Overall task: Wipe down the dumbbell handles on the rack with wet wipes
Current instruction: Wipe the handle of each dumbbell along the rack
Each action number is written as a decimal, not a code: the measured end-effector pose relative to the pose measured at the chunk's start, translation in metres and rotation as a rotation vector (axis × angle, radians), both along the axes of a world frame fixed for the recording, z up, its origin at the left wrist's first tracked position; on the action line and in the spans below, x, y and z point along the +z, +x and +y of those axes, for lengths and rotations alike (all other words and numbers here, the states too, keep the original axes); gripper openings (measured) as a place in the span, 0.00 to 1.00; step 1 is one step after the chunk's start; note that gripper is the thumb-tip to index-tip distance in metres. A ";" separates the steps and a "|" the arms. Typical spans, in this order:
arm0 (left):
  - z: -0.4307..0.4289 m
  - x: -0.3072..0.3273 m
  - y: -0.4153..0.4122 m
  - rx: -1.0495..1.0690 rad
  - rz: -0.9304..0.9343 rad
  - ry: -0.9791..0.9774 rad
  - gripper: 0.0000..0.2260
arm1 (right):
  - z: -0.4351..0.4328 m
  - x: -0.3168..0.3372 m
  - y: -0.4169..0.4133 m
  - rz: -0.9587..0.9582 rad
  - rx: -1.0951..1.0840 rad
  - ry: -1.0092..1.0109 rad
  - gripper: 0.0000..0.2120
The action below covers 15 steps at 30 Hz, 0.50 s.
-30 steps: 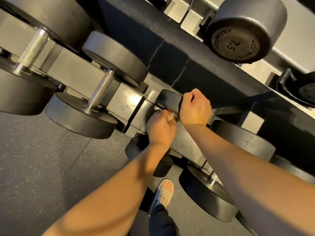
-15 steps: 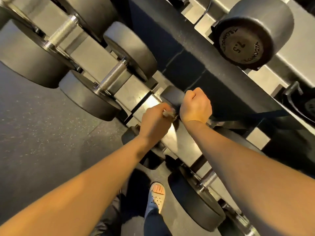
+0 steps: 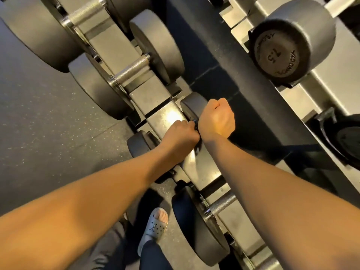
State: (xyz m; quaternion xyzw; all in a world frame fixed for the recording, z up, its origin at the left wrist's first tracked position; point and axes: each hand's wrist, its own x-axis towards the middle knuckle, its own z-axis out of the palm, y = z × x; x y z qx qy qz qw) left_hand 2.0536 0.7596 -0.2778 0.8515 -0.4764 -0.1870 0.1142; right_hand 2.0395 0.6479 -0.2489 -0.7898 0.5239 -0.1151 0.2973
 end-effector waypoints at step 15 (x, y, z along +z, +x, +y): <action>-0.004 0.020 -0.003 -0.212 -0.198 0.321 0.05 | 0.002 -0.004 0.002 0.032 0.001 -0.056 0.14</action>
